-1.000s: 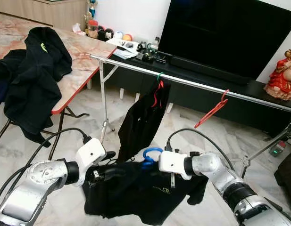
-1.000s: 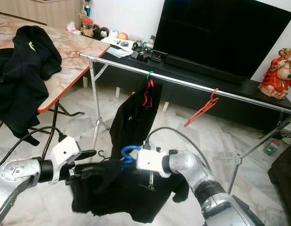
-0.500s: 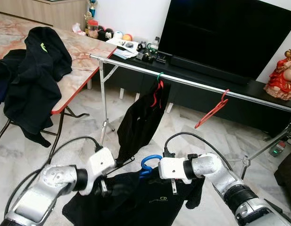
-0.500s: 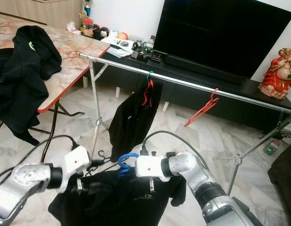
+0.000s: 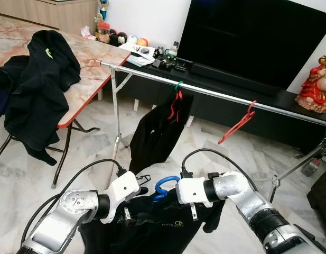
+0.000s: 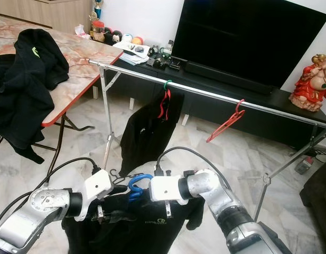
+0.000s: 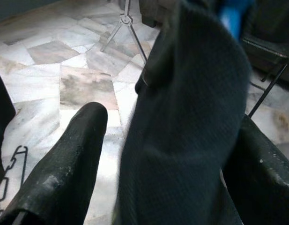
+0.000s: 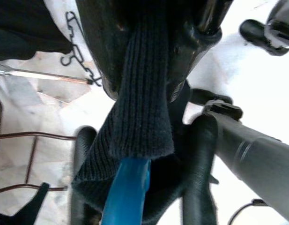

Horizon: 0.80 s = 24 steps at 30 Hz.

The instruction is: Hang hanger

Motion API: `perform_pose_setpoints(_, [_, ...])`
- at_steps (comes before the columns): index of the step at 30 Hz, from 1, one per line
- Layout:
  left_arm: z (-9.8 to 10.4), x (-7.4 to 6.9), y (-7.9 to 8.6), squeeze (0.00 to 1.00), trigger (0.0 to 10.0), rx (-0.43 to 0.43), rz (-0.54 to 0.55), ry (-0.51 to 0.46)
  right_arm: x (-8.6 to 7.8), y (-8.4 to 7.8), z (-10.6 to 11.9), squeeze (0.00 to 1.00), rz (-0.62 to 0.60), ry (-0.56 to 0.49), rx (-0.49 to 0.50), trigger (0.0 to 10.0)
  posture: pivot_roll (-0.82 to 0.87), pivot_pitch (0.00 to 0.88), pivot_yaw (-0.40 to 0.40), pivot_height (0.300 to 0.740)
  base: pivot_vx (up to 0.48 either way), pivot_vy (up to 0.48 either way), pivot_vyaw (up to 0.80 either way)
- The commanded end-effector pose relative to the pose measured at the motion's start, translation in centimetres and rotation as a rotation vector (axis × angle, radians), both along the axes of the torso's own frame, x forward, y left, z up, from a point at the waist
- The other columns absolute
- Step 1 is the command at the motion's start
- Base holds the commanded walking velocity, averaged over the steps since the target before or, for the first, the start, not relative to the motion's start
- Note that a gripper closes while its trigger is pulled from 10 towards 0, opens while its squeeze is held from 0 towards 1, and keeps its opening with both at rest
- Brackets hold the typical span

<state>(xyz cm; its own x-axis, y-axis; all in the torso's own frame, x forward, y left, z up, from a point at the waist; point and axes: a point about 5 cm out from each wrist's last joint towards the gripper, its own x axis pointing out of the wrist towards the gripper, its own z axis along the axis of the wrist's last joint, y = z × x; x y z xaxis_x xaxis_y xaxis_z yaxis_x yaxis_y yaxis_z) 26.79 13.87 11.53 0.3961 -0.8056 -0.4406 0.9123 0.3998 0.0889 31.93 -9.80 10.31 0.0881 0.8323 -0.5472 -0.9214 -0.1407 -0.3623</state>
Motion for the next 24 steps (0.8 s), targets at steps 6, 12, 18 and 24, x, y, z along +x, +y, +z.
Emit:
perform_pose_setpoints(6, [-0.07,0.14,-1.13,0.00,0.0,-0.001,-0.030,-0.008,0.23,0.07,1.33,0.00,0.002,-0.040,0.058,0.0,0.21,0.000,-0.205,0.740,0.000,0.000,0.00])
perform_pose_setpoints(12, [-0.49,-0.03,-1.07,0.00,0.0,0.025,-0.034,-0.002,0.23,0.10,1.36,0.00,0.001,-0.037,0.059,0.0,0.21,0.000,-0.204,0.740,0.000,0.000,0.00])
perform_pose_setpoints(18, [-0.57,0.01,-0.99,0.00,0.0,0.040,-0.034,-0.006,0.22,0.11,1.38,0.00,0.000,-0.036,0.058,0.0,0.21,0.000,-0.201,0.740,0.000,0.000,0.00])
perform_pose_setpoints(24, [-0.42,0.31,-1.18,0.00,0.0,0.033,-0.027,-0.018,0.17,0.12,1.38,0.00,0.000,-0.033,0.057,0.0,0.21,0.000,-0.202,0.740,0.000,0.000,0.00])
